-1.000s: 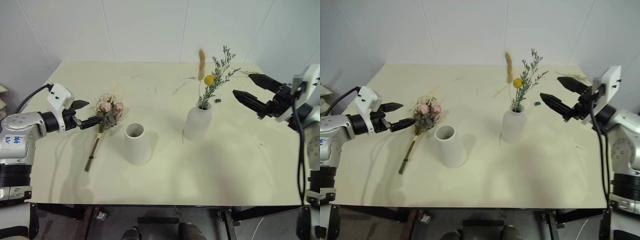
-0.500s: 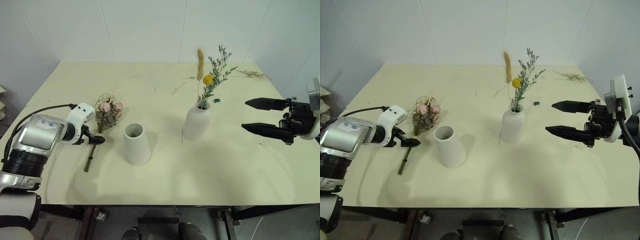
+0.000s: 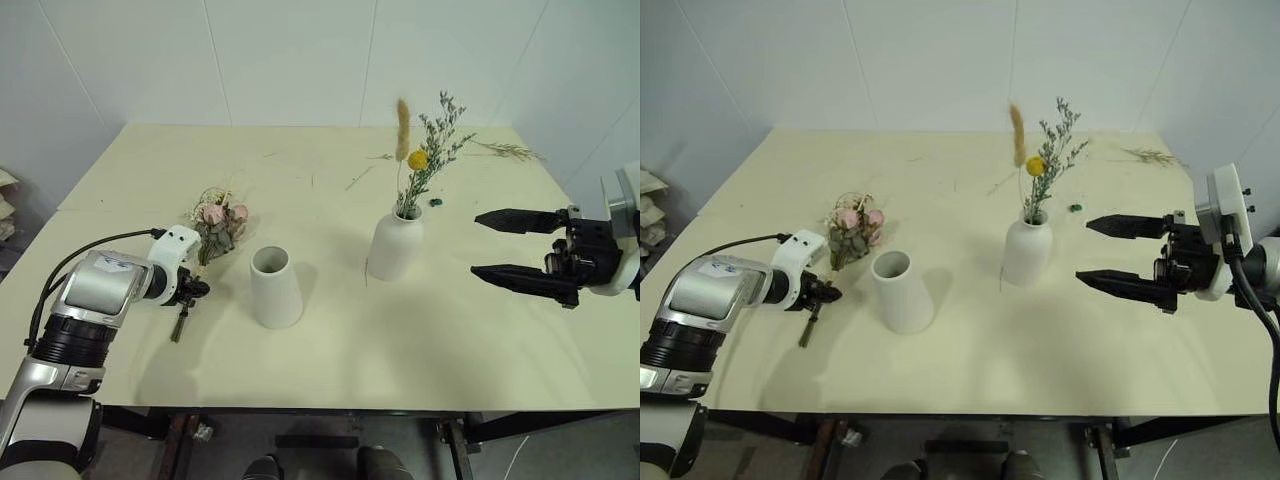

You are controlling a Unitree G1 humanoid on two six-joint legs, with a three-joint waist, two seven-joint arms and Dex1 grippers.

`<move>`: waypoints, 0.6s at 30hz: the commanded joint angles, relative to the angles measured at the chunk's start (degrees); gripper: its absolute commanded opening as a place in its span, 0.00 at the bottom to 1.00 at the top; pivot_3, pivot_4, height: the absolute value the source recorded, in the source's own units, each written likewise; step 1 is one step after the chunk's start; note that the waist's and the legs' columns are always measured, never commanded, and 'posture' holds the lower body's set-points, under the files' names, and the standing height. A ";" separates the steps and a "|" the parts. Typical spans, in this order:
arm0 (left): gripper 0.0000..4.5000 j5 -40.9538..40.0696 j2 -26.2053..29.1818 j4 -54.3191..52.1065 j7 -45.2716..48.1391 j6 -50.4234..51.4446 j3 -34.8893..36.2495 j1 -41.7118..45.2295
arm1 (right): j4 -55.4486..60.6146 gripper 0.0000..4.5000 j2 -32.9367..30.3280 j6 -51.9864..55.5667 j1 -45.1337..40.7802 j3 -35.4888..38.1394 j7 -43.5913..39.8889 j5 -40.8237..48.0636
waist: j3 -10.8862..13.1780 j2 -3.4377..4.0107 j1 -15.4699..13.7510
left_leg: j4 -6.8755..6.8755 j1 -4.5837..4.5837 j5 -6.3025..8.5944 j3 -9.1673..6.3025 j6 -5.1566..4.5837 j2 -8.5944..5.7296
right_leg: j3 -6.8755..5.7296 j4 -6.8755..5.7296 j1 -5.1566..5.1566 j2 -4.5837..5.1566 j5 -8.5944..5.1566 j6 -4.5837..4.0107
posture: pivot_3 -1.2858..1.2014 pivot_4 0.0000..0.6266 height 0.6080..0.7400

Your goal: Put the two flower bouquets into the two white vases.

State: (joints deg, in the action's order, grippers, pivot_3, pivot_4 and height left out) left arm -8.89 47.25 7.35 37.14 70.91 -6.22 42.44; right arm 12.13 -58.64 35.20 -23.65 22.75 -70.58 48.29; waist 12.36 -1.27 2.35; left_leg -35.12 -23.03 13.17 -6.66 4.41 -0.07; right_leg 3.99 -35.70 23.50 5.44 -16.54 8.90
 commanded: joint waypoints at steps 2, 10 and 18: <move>0.01 0.51 -0.25 1.45 -2.52 -0.68 2.89 -0.33 | 1.67 0.95 0.09 -0.17 -0.02 2.27 0.92 1.51 | 0.00 0.00 -0.03 | 0.00 0.00 0.00 0.00 0.00 0.00 | 0.00 0.00 0.00 0.00 0.00 0.00 | 0.52 0.24 1.00; 0.01 -2.17 -6.98 3.84 -7.38 -9.59 13.27 3.62 | 0.22 0.95 0.61 -0.97 -0.43 1.44 1.40 0.67 | 0.02 -0.06 -1.12 | -0.02 -0.09 -0.01 -0.02 0.02 -0.02 | -0.02 0.06 0.01 0.02 0.03 0.04 | 0.52 0.24 1.00; 0.01 -26.74 -18.02 -3.92 9.88 -36.35 31.36 4.04 | 0.58 0.95 0.69 0.87 -1.41 0.62 1.93 1.95 | 0.00 -0.09 -0.80 | -0.02 -0.21 0.01 0.01 0.08 -0.04 | -0.03 0.25 0.03 0.09 0.07 0.09 | 0.52 0.24 1.00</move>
State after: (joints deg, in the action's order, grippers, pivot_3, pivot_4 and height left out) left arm -29.71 29.37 7.68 42.16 36.40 23.01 46.19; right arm 11.50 -57.37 35.61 -24.31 22.41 -68.35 48.62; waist 12.36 -1.36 1.55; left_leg -35.14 -23.23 13.19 -6.63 4.48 -0.11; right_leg 3.97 -35.46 23.52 5.52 -16.47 8.99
